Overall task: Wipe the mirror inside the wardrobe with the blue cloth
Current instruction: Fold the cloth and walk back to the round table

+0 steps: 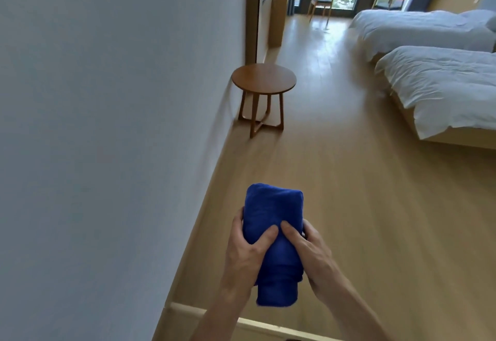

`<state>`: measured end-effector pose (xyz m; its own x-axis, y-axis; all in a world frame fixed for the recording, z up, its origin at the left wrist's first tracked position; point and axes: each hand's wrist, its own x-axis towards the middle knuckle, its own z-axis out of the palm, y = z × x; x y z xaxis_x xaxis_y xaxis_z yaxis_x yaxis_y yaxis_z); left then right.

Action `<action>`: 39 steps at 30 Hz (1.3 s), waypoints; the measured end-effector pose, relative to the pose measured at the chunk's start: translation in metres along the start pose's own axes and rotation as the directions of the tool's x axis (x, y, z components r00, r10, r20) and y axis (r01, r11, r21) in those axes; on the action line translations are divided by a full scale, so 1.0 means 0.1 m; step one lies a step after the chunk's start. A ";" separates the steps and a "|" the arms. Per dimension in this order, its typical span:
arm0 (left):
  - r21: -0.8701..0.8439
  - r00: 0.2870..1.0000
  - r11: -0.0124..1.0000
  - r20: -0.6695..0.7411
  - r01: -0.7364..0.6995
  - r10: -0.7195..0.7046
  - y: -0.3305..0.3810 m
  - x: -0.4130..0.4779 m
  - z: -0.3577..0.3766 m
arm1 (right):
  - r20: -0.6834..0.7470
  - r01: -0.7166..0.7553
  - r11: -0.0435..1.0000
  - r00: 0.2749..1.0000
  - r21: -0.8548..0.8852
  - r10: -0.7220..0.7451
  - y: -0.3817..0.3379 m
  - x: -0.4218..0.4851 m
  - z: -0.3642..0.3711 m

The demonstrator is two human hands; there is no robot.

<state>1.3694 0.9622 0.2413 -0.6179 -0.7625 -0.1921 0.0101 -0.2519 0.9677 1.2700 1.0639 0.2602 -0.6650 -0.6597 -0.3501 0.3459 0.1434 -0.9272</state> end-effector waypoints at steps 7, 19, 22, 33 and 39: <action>0.065 0.999 0.998 -0.035 0.020 -0.018 0.04 0.74 0.15 | 0.041 -0.034 0.999 0.999 0.037 0.033 -0.15 0.81 -0.04; 0.118 0.995 0.993 -0.099 -0.016 0.028 0.28 2.62 1.33 | 0.122 -0.037 0.999 0.992 -0.031 0.040 -1.10 2.79 -0.85; 0.108 0.994 0.994 -0.107 -0.009 0.020 0.28 2.97 1.62 | 0.128 -0.039 0.998 0.991 -0.045 0.044 -1.31 3.15 -1.06; 0.160 0.999 0.987 -0.042 0.014 -0.008 0.35 4.29 2.35 | 0.020 -0.042 0.999 0.999 0.014 0.042 -1.75 4.33 -1.55; 0.147 0.999 0.988 0.018 0.036 -0.039 0.33 5.28 2.73 | -0.083 -0.047 0.999 0.996 -0.009 0.046 -2.05 5.20 -1.74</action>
<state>0.8287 0.7141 0.2166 -0.6320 -0.7411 -0.2264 -0.1279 -0.1884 0.9737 0.7385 0.8202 0.2451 -0.7007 -0.5891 -0.4025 0.3709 0.1812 -0.9108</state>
